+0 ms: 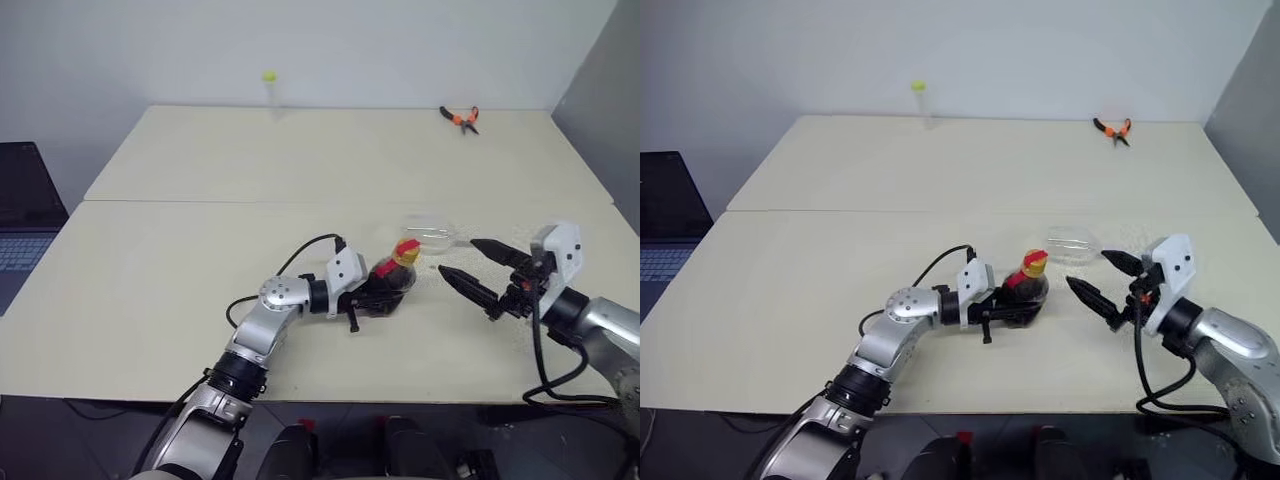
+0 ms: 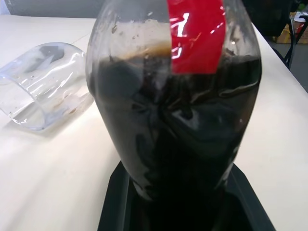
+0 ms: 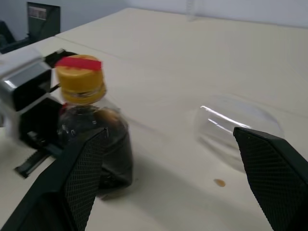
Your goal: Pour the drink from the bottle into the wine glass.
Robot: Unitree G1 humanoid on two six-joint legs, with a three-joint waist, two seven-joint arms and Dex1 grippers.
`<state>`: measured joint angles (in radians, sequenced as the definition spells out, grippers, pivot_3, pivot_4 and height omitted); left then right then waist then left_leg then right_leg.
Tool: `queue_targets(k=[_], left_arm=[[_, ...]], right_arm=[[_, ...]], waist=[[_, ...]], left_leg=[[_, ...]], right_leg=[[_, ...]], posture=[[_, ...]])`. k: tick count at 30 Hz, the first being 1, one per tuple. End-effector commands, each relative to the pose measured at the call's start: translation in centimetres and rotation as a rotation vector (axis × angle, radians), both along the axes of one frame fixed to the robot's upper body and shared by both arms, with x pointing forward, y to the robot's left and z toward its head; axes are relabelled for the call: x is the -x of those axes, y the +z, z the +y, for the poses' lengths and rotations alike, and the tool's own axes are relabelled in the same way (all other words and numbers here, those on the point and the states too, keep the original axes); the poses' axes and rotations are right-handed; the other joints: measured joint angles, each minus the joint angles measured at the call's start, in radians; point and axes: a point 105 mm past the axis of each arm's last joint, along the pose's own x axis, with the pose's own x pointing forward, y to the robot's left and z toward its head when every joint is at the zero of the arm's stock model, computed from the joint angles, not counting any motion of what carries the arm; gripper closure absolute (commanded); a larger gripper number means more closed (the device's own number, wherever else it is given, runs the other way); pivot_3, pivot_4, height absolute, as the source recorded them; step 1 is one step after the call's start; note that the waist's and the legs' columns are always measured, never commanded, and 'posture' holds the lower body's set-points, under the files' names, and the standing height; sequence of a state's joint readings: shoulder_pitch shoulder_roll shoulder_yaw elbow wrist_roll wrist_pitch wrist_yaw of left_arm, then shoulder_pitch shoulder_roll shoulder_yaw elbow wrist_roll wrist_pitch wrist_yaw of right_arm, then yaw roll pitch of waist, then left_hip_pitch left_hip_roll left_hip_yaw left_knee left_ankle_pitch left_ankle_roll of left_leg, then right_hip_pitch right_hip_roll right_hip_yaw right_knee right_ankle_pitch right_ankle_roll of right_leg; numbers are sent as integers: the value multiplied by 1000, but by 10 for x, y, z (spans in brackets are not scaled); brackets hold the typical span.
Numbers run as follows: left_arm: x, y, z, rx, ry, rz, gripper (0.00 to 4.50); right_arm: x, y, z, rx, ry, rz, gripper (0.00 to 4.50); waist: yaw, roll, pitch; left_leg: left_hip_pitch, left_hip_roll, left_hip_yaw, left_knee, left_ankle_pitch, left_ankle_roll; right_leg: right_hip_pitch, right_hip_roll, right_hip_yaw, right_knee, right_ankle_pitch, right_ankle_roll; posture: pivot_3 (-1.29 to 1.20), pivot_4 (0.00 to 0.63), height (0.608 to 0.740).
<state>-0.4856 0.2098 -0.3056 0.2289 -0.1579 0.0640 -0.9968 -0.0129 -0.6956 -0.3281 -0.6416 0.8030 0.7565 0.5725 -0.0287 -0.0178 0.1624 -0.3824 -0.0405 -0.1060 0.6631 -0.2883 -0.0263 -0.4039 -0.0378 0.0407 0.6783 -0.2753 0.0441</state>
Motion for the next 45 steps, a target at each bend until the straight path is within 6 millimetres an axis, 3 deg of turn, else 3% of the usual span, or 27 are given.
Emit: queue_targets(k=[1, 4, 10, 15, 25, 34, 45], left_arm=[[2, 16, -2, 42, -18, -52, 3846], [2, 16, -3, 41, -21, -52, 3847], [2, 15, -4, 40, -27, -52, 3852], [3, 15, -5, 40, -33, -53, 3852], [3, 14, -5, 40, -30, -51, 3852], [3, 14, -5, 38, -34, -51, 3852], [3, 14, -5, 36, -37, -51, 3852]], right_arm=[[18, 22, 25, -20, 138, -55, 45], [13, 31, 43, -7, 141, -120, 45], [-15, 42, 67, 18, 36, -244, 45], [-27, 40, 63, 62, -28, -267, 45], [-14, 30, 39, 54, -22, -187, 45], [15, 33, 41, -70, 126, -49, 45], [-5, 22, 61, -114, 68, -14, 45]], waist=[[0, 0, 0], [-1, 0, 0], [1, 0, 0], [4, 0, 0], [3, 0, 0], [3, 0, 0], [2, 0, 0]], left_leg=[[0, 0, 0, 0, 0, 0], [0, 0, 0, 0, 0, 0], [-1, 0, -1, 1, 0, -1], [-1, -1, -1, 1, 2, -3], [-1, -1, -1, 1, 0, 0], [-1, 0, -1, 1, 0, 0], [-1, 0, 0, 1, 0, 0]], right_leg=[[0, 0, 0, 0, 0, 0], [0, 0, 0, 0, 0, 0], [0, 0, 0, 0, 0, 0], [-1, -1, -1, -1, 0, 0], [-1, -1, -1, 0, 0, 0], [0, -1, -1, 0, 0, 0], [0, -1, 0, 0, 0, 0]], posture=[[0, 150, 740], [0, 150, 740], [0, 150, 740], [0, 150, 740], [0, 150, 740], [0, 150, 740], [0, 150, 740]])
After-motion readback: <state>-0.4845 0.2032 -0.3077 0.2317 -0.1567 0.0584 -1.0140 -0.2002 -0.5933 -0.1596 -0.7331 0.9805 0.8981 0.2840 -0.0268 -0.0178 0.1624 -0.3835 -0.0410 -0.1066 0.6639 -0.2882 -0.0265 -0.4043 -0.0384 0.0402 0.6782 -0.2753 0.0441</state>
